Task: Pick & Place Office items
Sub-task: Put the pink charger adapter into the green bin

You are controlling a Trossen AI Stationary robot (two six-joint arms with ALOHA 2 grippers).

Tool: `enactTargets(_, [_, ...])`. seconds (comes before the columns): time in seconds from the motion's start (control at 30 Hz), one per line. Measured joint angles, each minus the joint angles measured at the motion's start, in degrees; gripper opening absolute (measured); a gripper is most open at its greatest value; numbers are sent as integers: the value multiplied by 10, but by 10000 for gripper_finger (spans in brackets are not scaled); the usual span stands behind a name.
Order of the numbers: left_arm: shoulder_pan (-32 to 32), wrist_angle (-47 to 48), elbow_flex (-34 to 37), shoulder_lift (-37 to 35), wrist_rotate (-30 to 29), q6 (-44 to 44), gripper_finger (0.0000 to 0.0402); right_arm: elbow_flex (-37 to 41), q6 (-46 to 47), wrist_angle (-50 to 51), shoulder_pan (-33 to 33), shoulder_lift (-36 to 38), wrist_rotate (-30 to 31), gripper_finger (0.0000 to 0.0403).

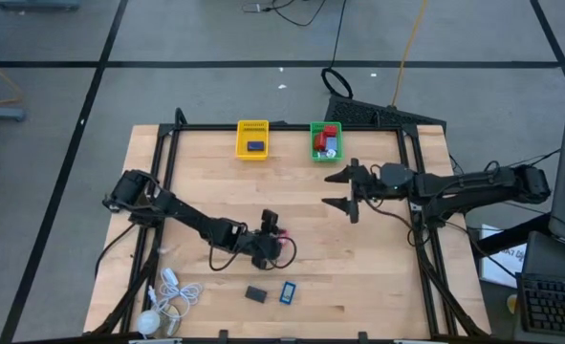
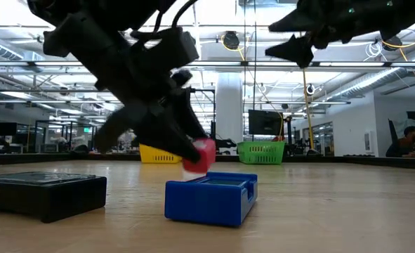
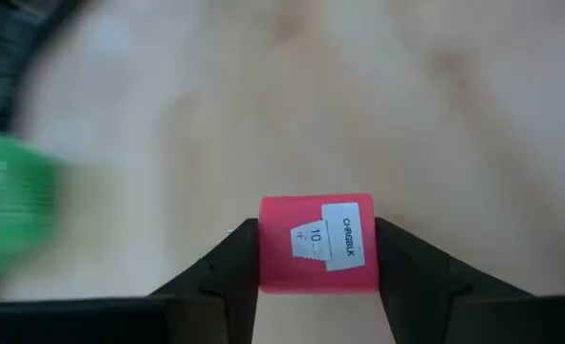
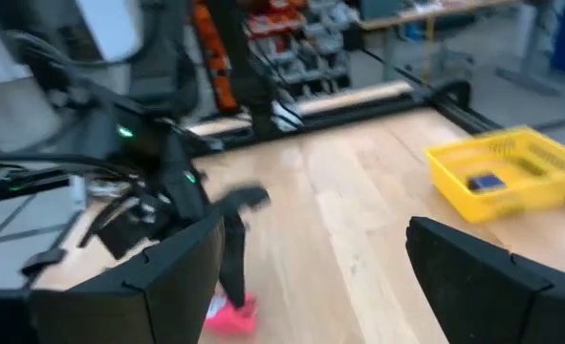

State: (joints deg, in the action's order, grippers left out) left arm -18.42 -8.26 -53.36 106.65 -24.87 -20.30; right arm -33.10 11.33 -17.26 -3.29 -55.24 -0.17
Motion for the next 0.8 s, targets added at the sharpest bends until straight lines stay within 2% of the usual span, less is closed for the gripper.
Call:
enactTargets(0.2, [9,-46,0,-3,-179,-168,167,0,51,-39,0,-84,34,313])
enactTargets(0.43, [31,-119,0,-4,-273,-304,167,0,70,-190,-1,-228,31,313])
enactTargets(0.67, [53,-112,1,-40,-270,-306,167,0,106,-327,-5,-331,30,313])
enactTargets(0.8, [62,-115,0,-65,-236,-303,167,0,120,-400,-5,-381,26,313])
